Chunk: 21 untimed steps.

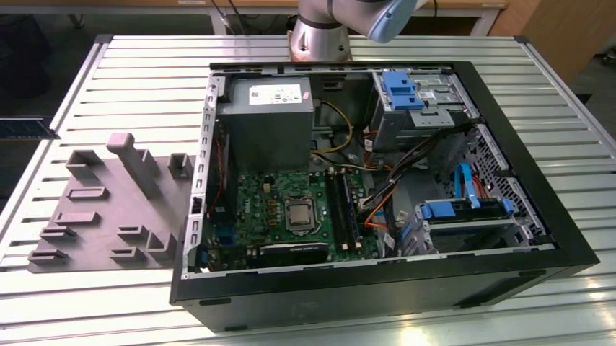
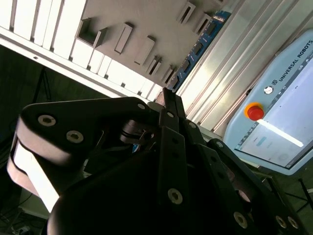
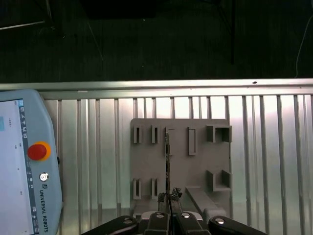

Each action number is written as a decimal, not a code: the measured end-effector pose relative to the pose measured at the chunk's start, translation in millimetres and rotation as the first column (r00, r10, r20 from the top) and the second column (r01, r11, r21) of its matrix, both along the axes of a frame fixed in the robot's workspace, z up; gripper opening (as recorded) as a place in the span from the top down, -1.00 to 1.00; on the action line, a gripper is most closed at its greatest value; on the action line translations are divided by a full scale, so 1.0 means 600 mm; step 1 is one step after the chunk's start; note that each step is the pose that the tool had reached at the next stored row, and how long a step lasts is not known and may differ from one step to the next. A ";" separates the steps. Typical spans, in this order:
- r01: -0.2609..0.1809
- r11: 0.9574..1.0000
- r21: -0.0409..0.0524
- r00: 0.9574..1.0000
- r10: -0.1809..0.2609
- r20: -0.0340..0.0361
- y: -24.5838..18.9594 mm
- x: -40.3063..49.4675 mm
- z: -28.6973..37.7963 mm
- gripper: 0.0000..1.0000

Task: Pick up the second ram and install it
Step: 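Pick up the second ram and move it above second insertion slot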

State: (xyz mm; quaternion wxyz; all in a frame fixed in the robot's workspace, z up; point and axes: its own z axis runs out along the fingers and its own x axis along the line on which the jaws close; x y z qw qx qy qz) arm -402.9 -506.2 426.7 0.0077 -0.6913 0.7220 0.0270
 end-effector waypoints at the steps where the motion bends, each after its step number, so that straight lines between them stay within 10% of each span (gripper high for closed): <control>1: 0.000 1.000 0.000 1.000 0.000 0.000 0.0000 0.002 0.000 0.77; 21: 0.000 1.000 0.000 1.000 0.000 0.000 0.0000 0.040 0.000 0.77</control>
